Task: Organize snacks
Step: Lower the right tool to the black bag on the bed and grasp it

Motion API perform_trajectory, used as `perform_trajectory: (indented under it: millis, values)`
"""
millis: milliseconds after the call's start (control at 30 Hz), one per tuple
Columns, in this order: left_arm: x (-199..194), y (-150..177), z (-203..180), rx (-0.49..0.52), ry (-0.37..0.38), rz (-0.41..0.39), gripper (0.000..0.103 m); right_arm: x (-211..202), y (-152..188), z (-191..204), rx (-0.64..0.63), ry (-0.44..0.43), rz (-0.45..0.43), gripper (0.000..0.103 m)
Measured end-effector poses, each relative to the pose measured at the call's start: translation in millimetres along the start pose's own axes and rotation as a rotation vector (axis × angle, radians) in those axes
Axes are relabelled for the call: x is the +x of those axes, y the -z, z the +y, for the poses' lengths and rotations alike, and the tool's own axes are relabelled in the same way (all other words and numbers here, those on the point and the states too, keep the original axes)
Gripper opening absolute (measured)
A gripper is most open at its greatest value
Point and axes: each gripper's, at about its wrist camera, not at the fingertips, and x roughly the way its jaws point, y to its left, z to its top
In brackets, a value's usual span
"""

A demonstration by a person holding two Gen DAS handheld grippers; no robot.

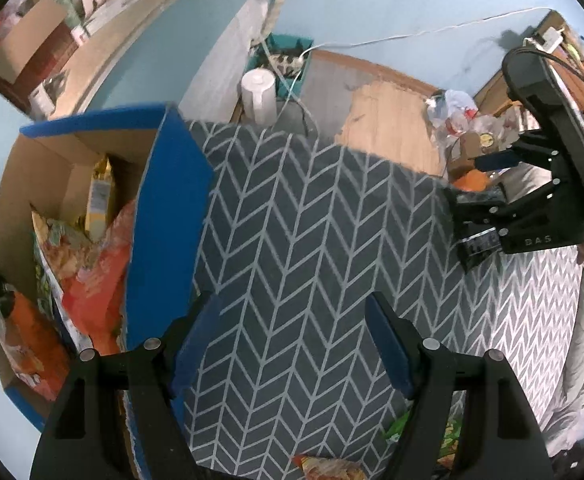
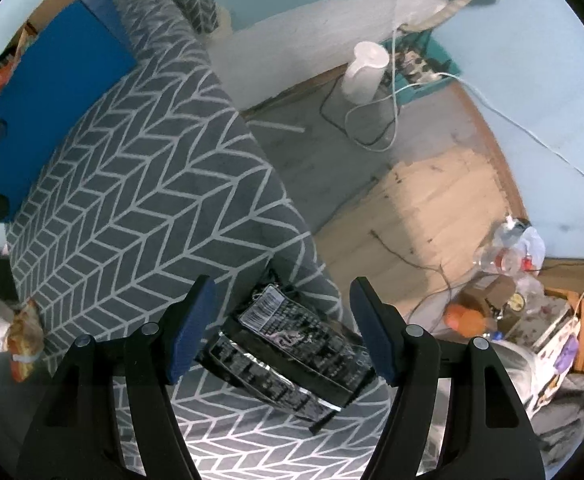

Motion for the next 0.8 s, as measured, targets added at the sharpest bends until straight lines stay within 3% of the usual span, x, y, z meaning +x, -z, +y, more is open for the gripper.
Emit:
perform_trajectory:
  millis: [467,800]
  values:
    - [20.9,16.4,-0.3,-0.001,0.041,0.043,0.076,21.8,36.2,0.7,0.055,-0.047,0.122,0.072]
    - [20.9,42.9,2.2,0.007,0.069,0.064,0.077,21.7,73.9,10.7,0.156,-0.066,0.118,0.075]
